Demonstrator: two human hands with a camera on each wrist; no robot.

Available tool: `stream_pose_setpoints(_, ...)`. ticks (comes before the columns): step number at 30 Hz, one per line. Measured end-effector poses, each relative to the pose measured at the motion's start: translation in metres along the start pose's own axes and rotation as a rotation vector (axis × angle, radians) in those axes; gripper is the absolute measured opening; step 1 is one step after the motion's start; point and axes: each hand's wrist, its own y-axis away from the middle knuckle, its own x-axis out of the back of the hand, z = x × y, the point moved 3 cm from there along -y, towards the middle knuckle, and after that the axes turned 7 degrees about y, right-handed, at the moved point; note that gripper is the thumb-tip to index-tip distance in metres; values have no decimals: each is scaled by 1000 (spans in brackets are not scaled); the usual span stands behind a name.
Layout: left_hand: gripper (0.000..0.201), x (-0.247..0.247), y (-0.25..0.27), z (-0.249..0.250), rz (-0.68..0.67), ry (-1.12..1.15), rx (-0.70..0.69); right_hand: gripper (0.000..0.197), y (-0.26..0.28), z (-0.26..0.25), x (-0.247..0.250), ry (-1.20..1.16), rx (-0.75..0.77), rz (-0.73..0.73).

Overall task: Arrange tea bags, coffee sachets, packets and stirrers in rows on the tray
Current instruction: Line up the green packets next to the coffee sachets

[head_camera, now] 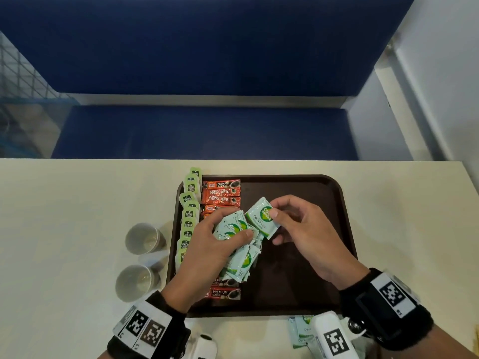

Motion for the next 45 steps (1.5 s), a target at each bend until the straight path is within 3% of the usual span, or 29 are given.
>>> stream_pose_setpoints(3, 37, 3, 2, 1, -2, -25, 3, 14, -11, 0, 5, 44, 35, 23)
stream_pose_setpoints(5, 35, 7, 3, 1, 14, -32, 7, 20, -27, 5, 11, 202, 84, 106)
stream_pose_setpoints(11, 39, 20, 6, -3, 37, -20, 30, 14, -79, 16, -1, 606, 192, 144)
stream_pose_setpoints(18, 39, 27, 6, -4, 53, -7, 40, 18, -93, 28, -6, 821, 301, 255)
stream_pose_setpoints(23, 36, 31, 2, -4, 66, 1, 55, 17, -90, 41, -14, 976, 425, 163)
stream_pose_setpoints(30, 40, 33, -2, -2, 80, 17, 70, 18, -100, 41, -20, 996, 480, 255)
stream_pose_setpoints(45, 45, 35, -7, -4, 107, 9, 82, 21, -108, 34, -23, 1023, 466, 241)
